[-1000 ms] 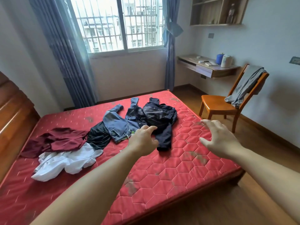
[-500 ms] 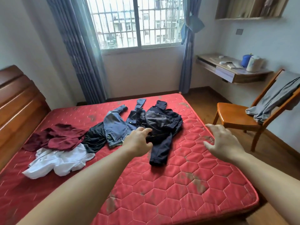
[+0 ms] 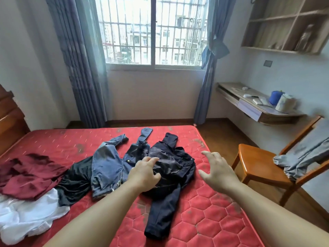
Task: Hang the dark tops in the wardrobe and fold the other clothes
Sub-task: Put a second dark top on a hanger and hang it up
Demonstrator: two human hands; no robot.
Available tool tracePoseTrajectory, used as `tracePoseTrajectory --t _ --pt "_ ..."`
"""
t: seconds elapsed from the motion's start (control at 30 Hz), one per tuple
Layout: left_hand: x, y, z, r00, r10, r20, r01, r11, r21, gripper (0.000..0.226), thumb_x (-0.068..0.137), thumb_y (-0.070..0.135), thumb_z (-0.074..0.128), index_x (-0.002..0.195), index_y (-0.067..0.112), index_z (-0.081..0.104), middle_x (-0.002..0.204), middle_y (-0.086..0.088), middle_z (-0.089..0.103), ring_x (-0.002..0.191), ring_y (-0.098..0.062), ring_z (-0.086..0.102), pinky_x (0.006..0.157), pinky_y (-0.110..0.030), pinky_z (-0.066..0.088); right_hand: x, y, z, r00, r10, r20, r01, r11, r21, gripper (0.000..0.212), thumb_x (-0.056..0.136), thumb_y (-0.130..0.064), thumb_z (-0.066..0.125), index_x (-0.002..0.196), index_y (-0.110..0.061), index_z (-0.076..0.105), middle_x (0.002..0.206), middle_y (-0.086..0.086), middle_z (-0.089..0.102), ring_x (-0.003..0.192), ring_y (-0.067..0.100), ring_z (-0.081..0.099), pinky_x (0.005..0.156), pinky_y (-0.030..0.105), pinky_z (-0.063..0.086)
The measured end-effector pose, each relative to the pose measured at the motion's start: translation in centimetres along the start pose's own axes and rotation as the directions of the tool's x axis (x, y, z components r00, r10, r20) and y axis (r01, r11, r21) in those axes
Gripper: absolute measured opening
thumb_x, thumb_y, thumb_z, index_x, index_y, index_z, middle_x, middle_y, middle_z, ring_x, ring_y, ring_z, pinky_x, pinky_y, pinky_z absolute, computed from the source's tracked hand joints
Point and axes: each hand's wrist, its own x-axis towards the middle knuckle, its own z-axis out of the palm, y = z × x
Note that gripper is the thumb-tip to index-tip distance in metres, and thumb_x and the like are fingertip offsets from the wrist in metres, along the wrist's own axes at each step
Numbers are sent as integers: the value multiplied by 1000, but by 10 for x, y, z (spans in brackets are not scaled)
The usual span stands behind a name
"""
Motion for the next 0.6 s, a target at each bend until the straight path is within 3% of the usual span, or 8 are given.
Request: tracePoseTrajectory --t 0.33,0.6 --pt "113 -21 26 995 -98 3 98 995 -8 60 84 39 55 142 37 40 143 8 43 127 -20 44 98 -40 46 135 16 64 989 -83 124 86 996 -16 69 86 -47 59 146 -31 30 138 -2 41 125 22 42 101 39 41" --pt "188 -65 113 962 -259 92 253 965 67 60 85 40 56 143 36 39 143 5 43 127 -24 44 100 -42 44 230 64 185 945 -85 314 91 996 -2 69 83 -44 61 144 -28 33 137 4 41 123 28 44 99 43 43"
